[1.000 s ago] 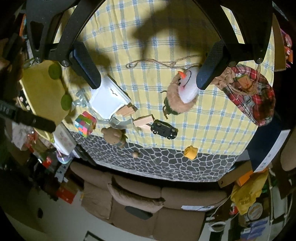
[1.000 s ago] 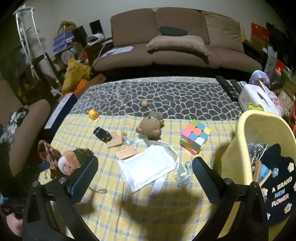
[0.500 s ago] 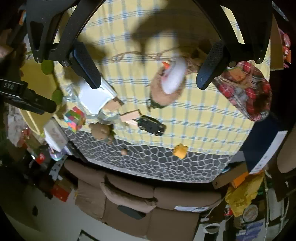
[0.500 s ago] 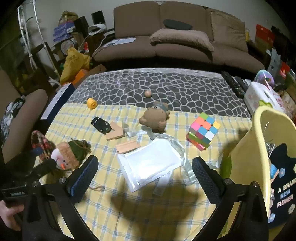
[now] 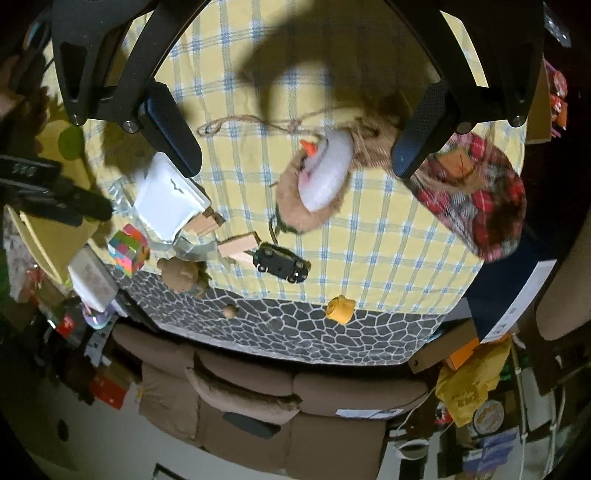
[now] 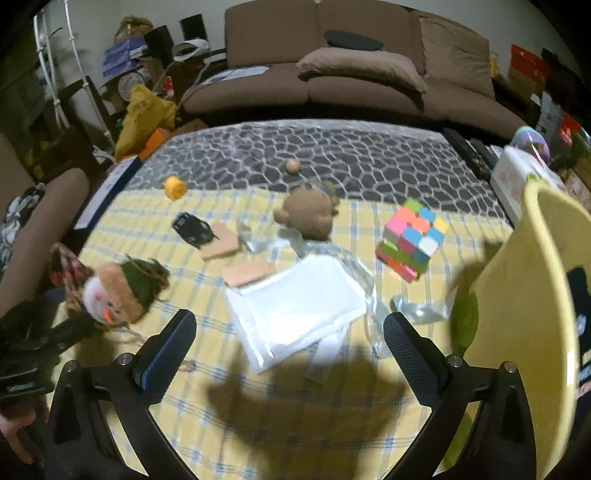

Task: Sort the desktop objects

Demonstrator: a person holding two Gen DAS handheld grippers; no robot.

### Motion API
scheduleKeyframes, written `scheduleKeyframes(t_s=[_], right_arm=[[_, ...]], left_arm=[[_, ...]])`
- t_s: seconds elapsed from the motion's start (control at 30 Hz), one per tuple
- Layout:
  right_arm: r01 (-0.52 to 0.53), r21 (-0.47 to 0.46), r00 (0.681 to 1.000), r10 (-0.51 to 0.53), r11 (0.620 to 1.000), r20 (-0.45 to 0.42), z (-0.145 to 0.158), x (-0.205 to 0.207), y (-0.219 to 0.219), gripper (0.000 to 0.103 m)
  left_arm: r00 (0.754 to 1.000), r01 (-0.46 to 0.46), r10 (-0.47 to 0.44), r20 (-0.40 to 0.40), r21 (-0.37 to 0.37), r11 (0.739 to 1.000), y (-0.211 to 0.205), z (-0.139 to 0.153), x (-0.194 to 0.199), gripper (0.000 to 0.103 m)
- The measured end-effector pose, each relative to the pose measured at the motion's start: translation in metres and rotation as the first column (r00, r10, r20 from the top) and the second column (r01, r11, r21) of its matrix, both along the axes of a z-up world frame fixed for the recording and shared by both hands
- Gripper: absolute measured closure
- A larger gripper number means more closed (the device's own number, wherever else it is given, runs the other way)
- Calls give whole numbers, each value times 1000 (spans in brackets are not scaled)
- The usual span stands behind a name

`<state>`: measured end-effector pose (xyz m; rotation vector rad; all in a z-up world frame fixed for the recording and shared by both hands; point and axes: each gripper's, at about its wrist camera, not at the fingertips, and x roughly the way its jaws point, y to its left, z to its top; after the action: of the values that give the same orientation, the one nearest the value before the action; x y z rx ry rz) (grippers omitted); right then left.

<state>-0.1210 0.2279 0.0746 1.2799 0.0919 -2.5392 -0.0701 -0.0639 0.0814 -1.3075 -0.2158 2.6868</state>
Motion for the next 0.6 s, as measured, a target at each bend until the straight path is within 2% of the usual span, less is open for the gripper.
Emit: scheduleKeyframes(t_s=[0.13, 0.3, 0.5, 0.6], right_arm=[[37, 12, 999, -36, 999, -26, -20, 7, 10, 0], [76, 6, 997, -76, 997, -20, -37, 21, 24, 0], [96, 39, 995, -96, 995, 0, -57, 38, 28, 0], [104, 58, 995, -105, 993, 1, -65, 45, 31, 0]], left_arm=[[999, -15, 13, -30, -43, 999, 13, -8, 14, 0], [998, 19, -24, -57, -94, 995, 31, -12, 25, 0], [998, 2, -6, -59, -70, 998, 48, -29, 51, 0], [999, 12, -16, -40, -97, 995, 61, -45, 60, 0]])
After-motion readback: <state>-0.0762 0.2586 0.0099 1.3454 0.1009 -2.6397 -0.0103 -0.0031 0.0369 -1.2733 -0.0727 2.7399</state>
